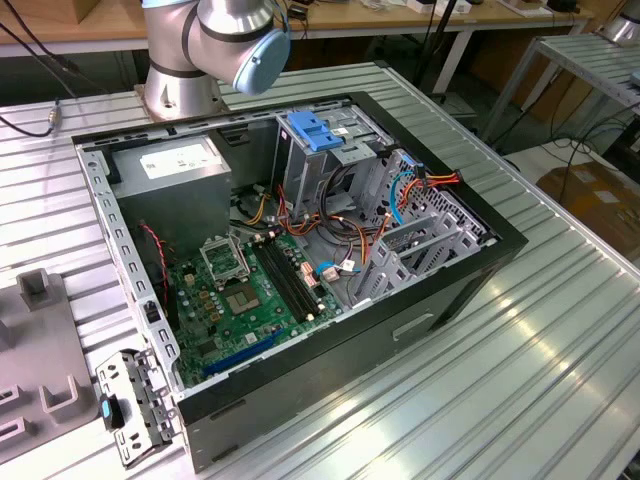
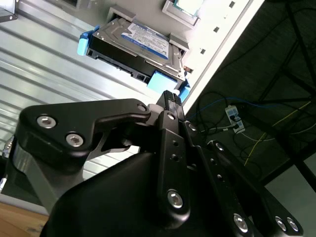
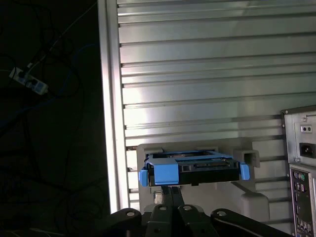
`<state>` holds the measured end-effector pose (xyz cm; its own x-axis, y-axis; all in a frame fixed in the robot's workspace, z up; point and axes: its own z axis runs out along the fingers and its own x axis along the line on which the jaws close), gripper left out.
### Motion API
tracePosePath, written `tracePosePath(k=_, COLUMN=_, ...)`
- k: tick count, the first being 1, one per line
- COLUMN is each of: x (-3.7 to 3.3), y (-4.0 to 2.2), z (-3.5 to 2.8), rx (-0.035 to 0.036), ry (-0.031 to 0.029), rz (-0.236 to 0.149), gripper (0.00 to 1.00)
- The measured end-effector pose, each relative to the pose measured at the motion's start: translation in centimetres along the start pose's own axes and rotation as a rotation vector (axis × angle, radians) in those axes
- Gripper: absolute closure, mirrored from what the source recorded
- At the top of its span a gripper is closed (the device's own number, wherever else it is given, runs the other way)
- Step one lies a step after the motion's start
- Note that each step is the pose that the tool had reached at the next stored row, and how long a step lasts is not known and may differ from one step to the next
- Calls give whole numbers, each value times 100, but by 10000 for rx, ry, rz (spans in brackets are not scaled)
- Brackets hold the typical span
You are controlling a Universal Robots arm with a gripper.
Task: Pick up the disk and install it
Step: 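Pick up the disk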
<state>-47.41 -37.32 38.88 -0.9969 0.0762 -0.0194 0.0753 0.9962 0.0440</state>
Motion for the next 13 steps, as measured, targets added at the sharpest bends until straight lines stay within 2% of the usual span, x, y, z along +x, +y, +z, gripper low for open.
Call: tracePosePath(k=13, x=5, y=0, z=0, rx=0, ry=0, rz=-3, gripper=89)
